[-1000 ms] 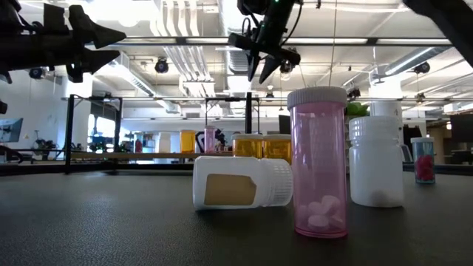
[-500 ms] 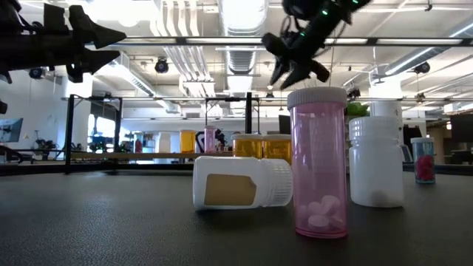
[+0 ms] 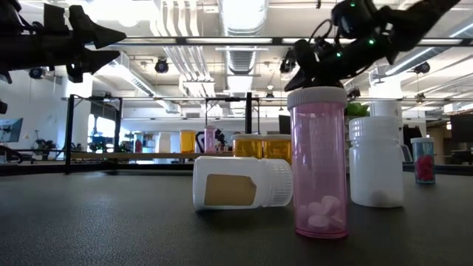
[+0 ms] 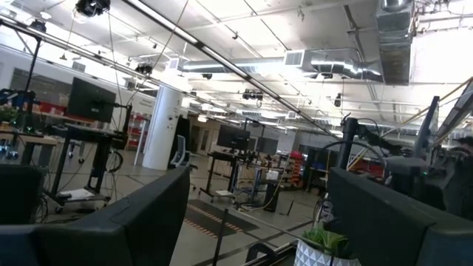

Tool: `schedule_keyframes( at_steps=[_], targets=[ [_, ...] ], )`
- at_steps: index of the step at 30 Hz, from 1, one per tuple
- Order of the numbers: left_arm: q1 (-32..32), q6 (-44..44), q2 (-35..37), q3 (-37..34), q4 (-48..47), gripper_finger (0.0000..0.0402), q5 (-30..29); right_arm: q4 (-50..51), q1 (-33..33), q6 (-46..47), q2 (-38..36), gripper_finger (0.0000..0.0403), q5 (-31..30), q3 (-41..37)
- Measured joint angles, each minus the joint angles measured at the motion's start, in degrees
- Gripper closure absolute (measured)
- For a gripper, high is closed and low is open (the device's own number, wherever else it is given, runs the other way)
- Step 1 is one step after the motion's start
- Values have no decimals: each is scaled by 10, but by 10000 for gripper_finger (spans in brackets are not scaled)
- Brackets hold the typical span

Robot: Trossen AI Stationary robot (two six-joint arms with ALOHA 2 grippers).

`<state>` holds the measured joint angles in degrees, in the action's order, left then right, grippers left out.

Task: Pick and place medicine bottles onto shelf by color
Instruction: Put the top pink pill bottle on the shelf

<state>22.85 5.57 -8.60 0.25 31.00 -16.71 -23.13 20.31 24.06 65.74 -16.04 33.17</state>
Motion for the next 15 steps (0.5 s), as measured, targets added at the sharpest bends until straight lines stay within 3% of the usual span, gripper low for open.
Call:
schedule_keyframes(
  at_steps=[15],
  targets=[
    [0, 0, 0, 0, 0, 96, 0, -304, -45, -167, -7, 264, 28, -165]
  ],
)
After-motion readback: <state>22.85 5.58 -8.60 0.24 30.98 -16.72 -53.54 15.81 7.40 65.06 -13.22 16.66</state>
